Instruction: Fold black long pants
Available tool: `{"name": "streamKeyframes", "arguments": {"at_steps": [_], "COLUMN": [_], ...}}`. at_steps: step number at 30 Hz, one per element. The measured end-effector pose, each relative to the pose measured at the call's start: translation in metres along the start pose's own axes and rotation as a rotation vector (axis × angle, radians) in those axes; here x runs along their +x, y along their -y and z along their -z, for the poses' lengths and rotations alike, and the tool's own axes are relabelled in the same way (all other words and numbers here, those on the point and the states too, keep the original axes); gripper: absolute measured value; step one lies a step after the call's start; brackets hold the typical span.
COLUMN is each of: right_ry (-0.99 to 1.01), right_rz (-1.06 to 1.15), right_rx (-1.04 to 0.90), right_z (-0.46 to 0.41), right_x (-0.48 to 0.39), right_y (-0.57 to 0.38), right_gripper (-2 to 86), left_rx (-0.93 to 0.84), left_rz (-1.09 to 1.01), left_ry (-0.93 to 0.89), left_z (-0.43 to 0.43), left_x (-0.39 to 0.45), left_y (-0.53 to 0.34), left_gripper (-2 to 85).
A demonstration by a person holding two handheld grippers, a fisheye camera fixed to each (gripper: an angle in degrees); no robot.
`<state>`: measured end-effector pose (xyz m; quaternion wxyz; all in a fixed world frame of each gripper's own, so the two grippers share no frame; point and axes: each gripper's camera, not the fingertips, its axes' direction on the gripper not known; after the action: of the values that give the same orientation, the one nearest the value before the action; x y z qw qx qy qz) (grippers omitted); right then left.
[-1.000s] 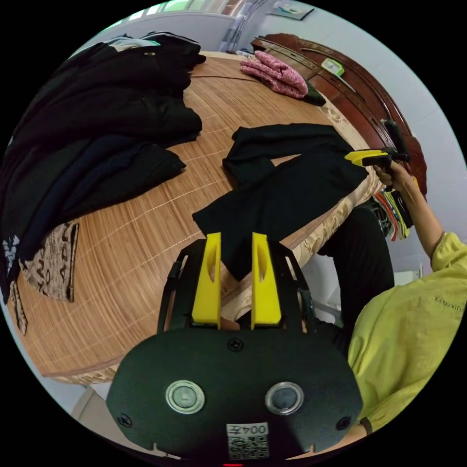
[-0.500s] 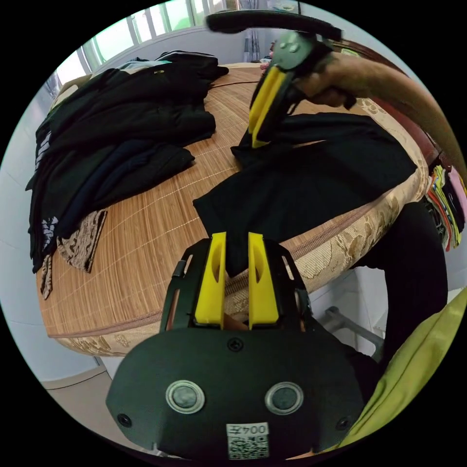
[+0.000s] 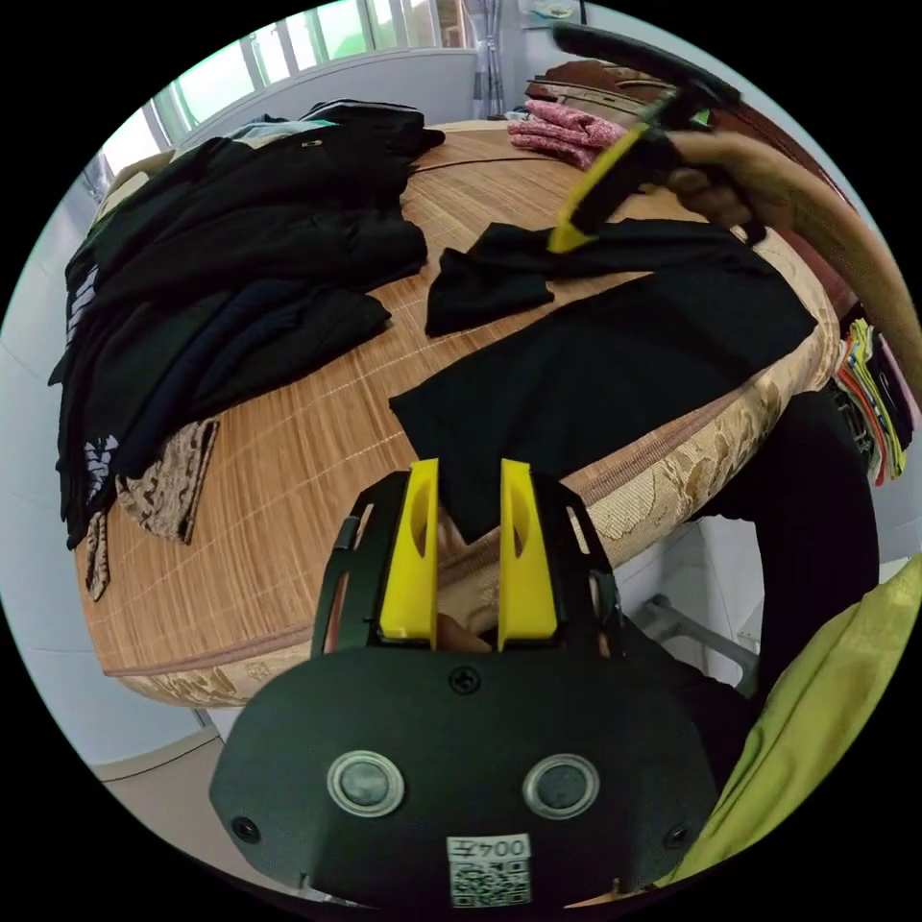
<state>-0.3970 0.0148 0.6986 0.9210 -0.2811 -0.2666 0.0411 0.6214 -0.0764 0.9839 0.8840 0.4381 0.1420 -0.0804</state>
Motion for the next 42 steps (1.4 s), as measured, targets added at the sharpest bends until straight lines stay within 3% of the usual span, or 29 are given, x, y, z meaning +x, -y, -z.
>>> {"name": "streamKeyframes", "arguments": {"at_steps": [4,7,11,17,21,23,24,25,28,34,42], "right_ry": [-0.089,-0.086,-0.025,-0.116,-0.106,-0.09,-0.088,-0.088,-0.101,-0.1,-0.112], "right_rz": [-0.076,-0.155,-0.242,-0.178,-0.182,-0.196,-0.199,-0.203,-0.189,-0.165,-0.179], "right_rx": [-0.214,-0.308,-0.212,-0.287,-0.291,-0.276,-0.272,-0.269,-0.267,-0.239,-0.19], "right_z": [-0.035,-0.066,-0.069,-0.076,-0.077,-0.076,-0.076,-0.076,-0.075,-0.071,-0.061], "right_x": [0.029,0.051,0.071,0.069,0.079,0.088,0.089,0.092,0.098,0.114,0.134], "right_y": [-0.081,-0.126,-0.157,-0.171,-0.188,-0.203,-0.207,-0.214,-0.231,-0.274,-0.336], "right_gripper": [10.0,10.1,9.8,9.9,9.8,9.8,9.8,9.8,9.7,9.8,9.9], "left_rx": [0.15,0.119,0.015,-0.069,0.128,0.253,0.324,0.33,0.214,-0.046,-0.001], "left_rz": [-0.009,-0.108,-0.227,-0.343,-0.452,-0.56,-0.648,-0.742,-0.869,-0.825,-0.515], "left_ry": [-0.097,-0.091,-0.107,-0.112,0.118,0.386,0.611,0.787,0.961,0.822,0.539], "left_z": [0.036,0.032,0.005,-0.014,0.052,0.082,0.089,0.084,0.048,0.017,0.051], "left_x": [-0.01,0.001,0.026,0.083,0.122,0.146,0.164,0.177,0.184,0.165,0.151], "left_y": [0.029,0.071,0.115,0.155,0.168,0.164,0.157,0.15,0.141,0.129,0.107], "left_gripper": [8.3,8.7,9.6,5.7,3.5,3.3,3.3,3.5,5.0,10.1,8.9]}}
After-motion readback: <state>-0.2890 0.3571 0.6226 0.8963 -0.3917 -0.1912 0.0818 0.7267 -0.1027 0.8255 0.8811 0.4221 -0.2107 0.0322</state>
